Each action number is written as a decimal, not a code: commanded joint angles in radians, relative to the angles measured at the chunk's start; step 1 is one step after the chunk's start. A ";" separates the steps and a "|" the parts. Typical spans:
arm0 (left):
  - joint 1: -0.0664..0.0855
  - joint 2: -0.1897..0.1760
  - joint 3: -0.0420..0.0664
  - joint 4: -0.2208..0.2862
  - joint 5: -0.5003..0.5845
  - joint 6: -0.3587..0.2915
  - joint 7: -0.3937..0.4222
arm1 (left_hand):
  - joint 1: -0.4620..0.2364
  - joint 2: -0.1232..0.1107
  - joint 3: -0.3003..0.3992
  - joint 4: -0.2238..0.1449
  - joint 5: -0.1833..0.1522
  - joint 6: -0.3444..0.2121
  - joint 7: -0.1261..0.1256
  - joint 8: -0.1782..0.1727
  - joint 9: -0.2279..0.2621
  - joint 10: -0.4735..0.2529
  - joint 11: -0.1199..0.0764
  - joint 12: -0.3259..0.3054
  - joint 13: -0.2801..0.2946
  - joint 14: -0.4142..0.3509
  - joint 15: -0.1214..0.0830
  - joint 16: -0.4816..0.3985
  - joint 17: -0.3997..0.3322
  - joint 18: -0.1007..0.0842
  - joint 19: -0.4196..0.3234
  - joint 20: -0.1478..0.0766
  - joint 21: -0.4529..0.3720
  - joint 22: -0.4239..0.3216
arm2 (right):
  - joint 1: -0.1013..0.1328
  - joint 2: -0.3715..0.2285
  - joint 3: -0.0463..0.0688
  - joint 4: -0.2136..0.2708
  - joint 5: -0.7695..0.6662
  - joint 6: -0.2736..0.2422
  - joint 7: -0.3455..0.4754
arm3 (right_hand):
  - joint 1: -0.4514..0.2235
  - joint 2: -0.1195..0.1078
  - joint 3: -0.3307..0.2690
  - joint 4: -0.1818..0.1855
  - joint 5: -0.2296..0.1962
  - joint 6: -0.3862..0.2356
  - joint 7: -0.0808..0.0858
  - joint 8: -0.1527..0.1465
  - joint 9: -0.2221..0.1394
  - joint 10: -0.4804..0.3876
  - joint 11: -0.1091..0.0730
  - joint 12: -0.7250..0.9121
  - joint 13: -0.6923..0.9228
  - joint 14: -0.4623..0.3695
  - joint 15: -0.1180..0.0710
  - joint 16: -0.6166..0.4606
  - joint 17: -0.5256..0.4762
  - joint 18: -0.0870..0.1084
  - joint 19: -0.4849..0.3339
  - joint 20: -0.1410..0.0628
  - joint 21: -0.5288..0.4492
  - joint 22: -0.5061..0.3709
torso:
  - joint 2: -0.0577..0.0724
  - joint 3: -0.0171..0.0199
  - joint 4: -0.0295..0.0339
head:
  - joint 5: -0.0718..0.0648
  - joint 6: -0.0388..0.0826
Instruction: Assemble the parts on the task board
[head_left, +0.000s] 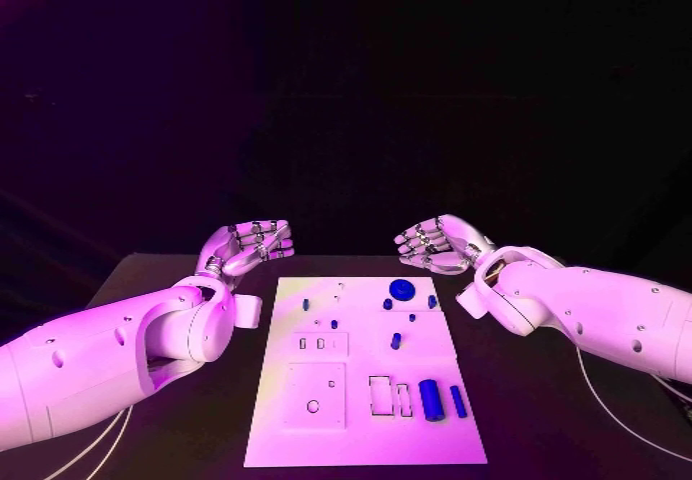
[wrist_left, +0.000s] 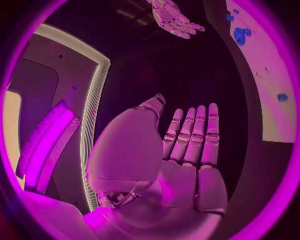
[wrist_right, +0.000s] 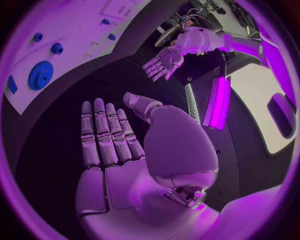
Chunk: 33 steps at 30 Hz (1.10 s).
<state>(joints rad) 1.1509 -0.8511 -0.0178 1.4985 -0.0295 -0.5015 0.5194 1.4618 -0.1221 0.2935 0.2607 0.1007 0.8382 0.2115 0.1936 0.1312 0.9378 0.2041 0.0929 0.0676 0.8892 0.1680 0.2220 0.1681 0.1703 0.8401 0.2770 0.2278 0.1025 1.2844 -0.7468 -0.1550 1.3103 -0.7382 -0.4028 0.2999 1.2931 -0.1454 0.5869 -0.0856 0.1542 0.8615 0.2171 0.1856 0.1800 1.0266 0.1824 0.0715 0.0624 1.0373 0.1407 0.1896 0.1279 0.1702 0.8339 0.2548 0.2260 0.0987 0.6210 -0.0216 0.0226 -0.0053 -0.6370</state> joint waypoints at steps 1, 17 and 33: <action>0.005 -0.014 0.001 0.029 -0.021 0.049 0.008 | 0.008 -0.004 0.012 -0.003 -0.005 0.018 0.032 0.010 0.004 0.030 -0.008 0.000 0.002 0.035 -0.010 0.015 0.019 0.015 0.029 -0.009 0.017 0.004 | 0.008 0.003 0.001 -0.003 -0.273 0.074 -0.117 | 0.023 -0.030 -0.009 -0.012 0.012 0.071 -0.005 0.017 0.007 0.079 -0.032 -0.008 0.002 0.170 -0.055 0.067 0.048 0.013 0.136 -0.055 0.089 0.037 | 0.022 -0.0031 0.0062 | -0.006 0.003; 0.014 -0.094 0.010 0.181 -0.036 0.097 -0.015 | 0.017 -0.023 0.041 -0.020 -0.006 0.017 0.026 0.012 0.004 0.051 -0.018 -0.022 0.001 0.107 -0.032 0.057 0.078 0.013 0.091 -0.035 0.058 0.017 | 0.025 0.021 0.001 0.025 -0.724 0.114 -0.317 | -0.007 -0.111 -0.021 0.041 0.023 0.143 -0.059 -0.003 0.070 0.167 -0.094 -0.010 0.058 0.474 -0.136 1.111 1.044 -0.064 0.496 -0.150 0.924 0.848 | 0.082 -0.0103 0.0253 | -0.024 0.021; 0.029 -0.108 0.014 0.211 -0.037 0.115 -0.033 | 0.011 -0.027 0.040 -0.019 -0.007 0.010 0.029 0.009 0.002 0.042 -0.015 -0.028 -0.001 0.101 -0.029 0.055 0.084 0.012 0.089 -0.035 0.058 0.016 | 0.024 0.036 0.001 0.030 -0.813 0.141 -0.395 | -0.026 -0.125 -0.009 0.070 0.050 0.137 -0.061 0.001 0.111 0.159 -0.090 -0.001 0.090 0.501 -0.128 1.285 1.261 -0.113 0.598 -0.140 1.165 1.185 | 0.106 -0.0138 0.0374 | -0.031 0.018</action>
<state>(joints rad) 1.1779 -0.9590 -0.0051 1.7058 -0.0600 -0.4129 0.4901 1.4732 -0.1425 0.3301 0.2428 0.0972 0.8546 0.2195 0.2072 0.1350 0.9856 0.1871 0.0695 0.0675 0.9947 0.1383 0.2774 0.2520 0.1697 0.9256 0.2430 0.2809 0.1179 1.3083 -0.7115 -0.1542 1.3382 -1.5030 -0.2912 -0.0621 1.2674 -0.2620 0.5773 -0.0203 0.1996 1.0001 0.1572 0.1874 0.2914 1.1878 0.0930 0.0671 0.1520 1.4668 0.0070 1.4702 1.3082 0.0689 1.4256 0.1161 1.3899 1.2831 0.7237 -0.0346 0.0576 -0.0351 -0.6179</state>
